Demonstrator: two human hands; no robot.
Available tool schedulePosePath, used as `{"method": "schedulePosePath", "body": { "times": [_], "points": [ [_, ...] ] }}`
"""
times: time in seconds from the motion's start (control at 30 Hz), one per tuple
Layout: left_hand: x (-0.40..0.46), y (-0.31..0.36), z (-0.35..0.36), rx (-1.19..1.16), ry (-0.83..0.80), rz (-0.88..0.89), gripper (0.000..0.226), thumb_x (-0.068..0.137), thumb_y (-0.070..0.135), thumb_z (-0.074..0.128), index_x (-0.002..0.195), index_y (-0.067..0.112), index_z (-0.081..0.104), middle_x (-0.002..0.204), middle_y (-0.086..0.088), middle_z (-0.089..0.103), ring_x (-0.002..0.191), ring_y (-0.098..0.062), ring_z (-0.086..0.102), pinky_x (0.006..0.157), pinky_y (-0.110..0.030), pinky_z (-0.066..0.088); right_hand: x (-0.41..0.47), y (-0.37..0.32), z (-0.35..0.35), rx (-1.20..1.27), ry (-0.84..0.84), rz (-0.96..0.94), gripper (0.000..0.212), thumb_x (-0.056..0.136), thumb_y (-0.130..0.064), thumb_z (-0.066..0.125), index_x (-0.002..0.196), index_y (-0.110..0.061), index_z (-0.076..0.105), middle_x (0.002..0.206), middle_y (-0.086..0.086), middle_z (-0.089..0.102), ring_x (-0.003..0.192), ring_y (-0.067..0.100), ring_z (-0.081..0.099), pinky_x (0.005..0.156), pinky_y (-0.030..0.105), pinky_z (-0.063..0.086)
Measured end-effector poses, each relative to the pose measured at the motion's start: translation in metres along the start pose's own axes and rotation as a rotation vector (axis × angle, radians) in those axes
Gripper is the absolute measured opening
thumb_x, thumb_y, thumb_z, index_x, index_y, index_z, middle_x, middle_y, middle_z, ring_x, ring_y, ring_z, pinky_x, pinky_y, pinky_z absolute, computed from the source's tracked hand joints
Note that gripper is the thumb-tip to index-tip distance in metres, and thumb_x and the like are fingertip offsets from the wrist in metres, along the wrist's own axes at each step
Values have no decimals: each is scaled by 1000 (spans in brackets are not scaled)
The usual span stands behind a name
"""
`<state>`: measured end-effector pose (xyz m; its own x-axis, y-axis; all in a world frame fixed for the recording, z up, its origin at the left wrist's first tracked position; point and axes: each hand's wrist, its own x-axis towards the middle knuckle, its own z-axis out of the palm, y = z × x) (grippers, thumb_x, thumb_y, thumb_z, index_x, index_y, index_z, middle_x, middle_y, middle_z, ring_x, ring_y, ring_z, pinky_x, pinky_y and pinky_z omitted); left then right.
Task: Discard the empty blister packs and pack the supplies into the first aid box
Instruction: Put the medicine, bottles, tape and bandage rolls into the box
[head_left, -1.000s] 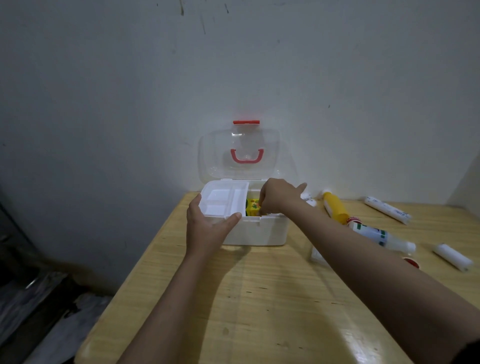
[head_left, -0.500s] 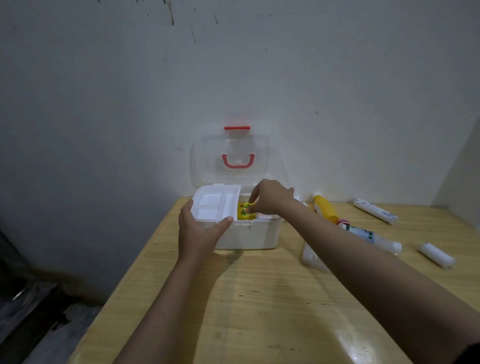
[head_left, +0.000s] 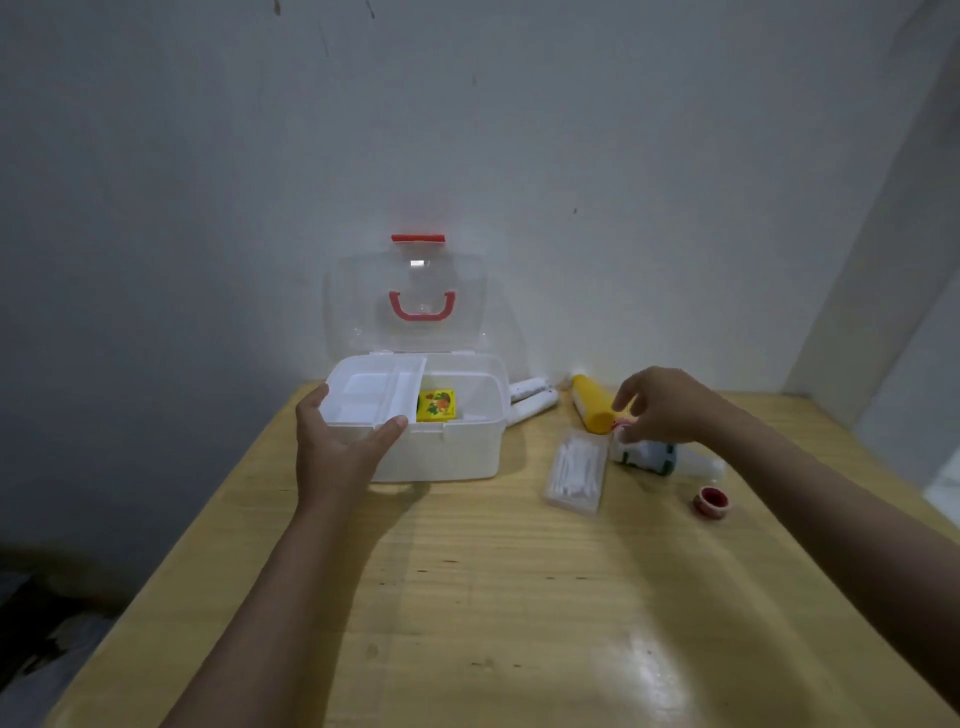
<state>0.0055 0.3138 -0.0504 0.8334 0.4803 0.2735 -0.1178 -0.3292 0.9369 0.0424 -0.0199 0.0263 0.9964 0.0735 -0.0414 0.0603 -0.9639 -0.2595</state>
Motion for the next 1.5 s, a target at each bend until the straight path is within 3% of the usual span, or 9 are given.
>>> {"method": "schedulePosePath", "body": {
  "times": [0.17,0.5,0.7,0.83,0.93,1.17,1.3,1.4,1.5],
  "points": [
    [-2,-1,2,-10,5,-4,95,64,33,85,139,22,28,142,-5,39,126,-24,42,93,-34,45,-6,33,15,-185,-126,76,64,63,-23,83,120,-29,55,107,-3,55,101,19,55,86,38,51],
    [-3,2,2,-2,-9,-1,93,67,32,83,140,22,26,145,-6,35,129,-24,39,91,-32,43,-22,34,3,58,90,-70,43,69,-21,77,109,-27,62,99,-2,63,85,16,59,73,31,52],
    [-2,2,3,-2,-9,4,94,66,32,84,140,20,27,144,-5,36,130,-24,38,93,-32,42,-28,-22,-33,267,247,-281,36,67,-32,77,99,-26,63,94,-9,65,85,16,64,76,42,56],
    [-2,2,3,2,-7,-6,95,64,35,85,139,20,28,144,-4,37,130,-24,39,97,-33,41,-16,-74,-32,251,178,-394,34,68,-28,77,98,-23,62,97,-10,62,89,10,60,79,35,56],
    [-3,3,2,4,-10,-1,94,65,34,84,140,20,29,143,-3,37,129,-23,39,93,-29,40,-1,-103,-26,147,122,-410,35,67,-24,78,99,-15,66,99,-3,65,93,15,61,80,34,54],
    [-3,2,1,8,2,27,93,65,34,84,138,19,29,143,-3,37,129,-21,38,92,-26,38,26,-133,-4,241,58,-367,45,57,-29,87,94,-19,64,92,-3,53,83,14,51,57,24,40],
    [-2,0,1,27,-1,33,94,64,38,84,138,21,28,142,-3,37,128,-21,38,93,-30,44,32,-140,17,371,28,-333,57,54,-27,90,102,-15,61,98,2,58,86,18,57,71,34,51],
    [-1,-3,1,39,2,39,95,63,40,84,137,23,28,142,-3,37,129,-22,38,97,-37,46,36,-143,25,430,-28,-317,48,56,-25,90,93,-9,63,82,3,64,74,17,59,68,33,50],
    [-1,-3,2,36,9,42,95,63,40,84,138,22,28,143,-3,37,130,-21,37,95,-33,45,36,-146,29,434,-89,-337,36,62,-25,88,80,-3,66,68,3,58,62,14,49,60,28,39]
  ]
}}
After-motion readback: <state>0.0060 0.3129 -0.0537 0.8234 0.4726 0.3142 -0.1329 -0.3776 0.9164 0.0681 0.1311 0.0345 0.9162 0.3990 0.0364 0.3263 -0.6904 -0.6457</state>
